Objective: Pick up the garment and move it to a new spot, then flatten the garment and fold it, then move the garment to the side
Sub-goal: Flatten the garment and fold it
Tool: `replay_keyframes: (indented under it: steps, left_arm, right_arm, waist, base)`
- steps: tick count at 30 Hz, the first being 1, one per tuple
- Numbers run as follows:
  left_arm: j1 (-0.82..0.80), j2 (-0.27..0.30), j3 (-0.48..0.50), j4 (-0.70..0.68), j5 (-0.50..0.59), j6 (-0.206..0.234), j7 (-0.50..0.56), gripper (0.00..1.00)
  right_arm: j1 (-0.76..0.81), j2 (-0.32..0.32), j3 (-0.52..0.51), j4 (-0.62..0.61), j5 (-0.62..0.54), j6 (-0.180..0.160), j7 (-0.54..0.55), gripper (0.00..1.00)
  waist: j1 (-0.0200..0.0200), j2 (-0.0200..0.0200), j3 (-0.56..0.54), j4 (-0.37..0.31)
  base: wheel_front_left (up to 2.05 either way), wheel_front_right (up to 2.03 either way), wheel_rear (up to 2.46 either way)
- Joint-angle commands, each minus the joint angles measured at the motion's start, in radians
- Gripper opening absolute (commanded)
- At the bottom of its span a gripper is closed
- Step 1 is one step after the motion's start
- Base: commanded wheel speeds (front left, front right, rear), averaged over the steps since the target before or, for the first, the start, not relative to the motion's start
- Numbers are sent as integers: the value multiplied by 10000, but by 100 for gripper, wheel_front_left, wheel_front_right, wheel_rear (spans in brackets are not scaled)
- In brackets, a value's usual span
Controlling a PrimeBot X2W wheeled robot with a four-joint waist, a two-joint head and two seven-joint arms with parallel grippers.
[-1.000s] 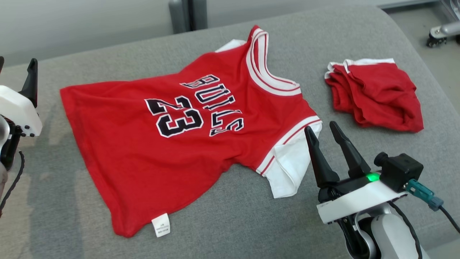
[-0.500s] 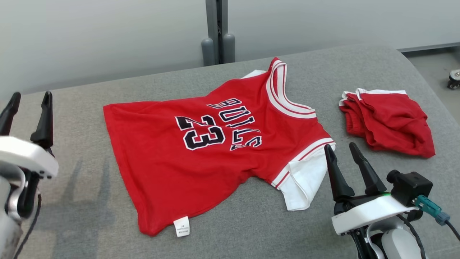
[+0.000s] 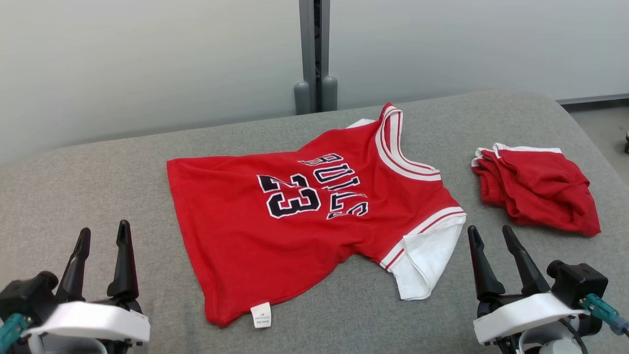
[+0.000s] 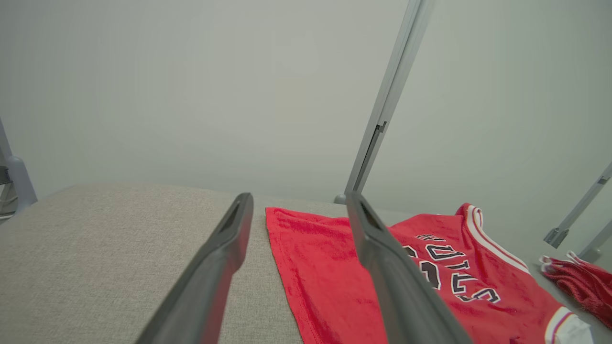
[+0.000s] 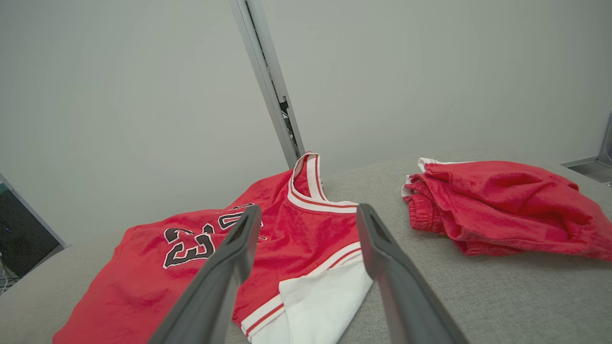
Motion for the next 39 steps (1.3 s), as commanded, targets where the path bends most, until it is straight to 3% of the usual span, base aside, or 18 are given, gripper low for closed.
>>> replay_keyframes:
  steps: [1,6,21,29,39]
  left_arm:
    - [422,-266,460,-559,533,247,-42,100]
    - [1188,-886,1001,-983,1657,168,-24,100]
    - [2010,-2683,1827,-47,3205,-1189,-24,100]
    - [1742,-3161,2169,240,3583,-1715,-24,100]
    - [1688,-3474,2379,550,3924,-2065,-24,100]
  right_arm:
    - [136,-52,-58,-128,-23,2,-97,100]
    - [206,-59,6,-357,-101,2,-202,100]
    - [459,-57,-87,-333,-503,2,-488,100]
    - [244,-58,-50,-186,-550,2,-393,100]
    - [164,-57,-12,-84,-571,2,-331,100]
  waist:
    - [0,-1,-171,77]
    - [0,-1,-214,120]
    - [0,-1,-292,252]
    - [0,-1,-309,198]
    - [0,-1,-338,144]
  base:
    - [0,0,0]
    - [0,0,0]
    - [0,0,0]
    - [0,0,0]
    - [0,0,0]
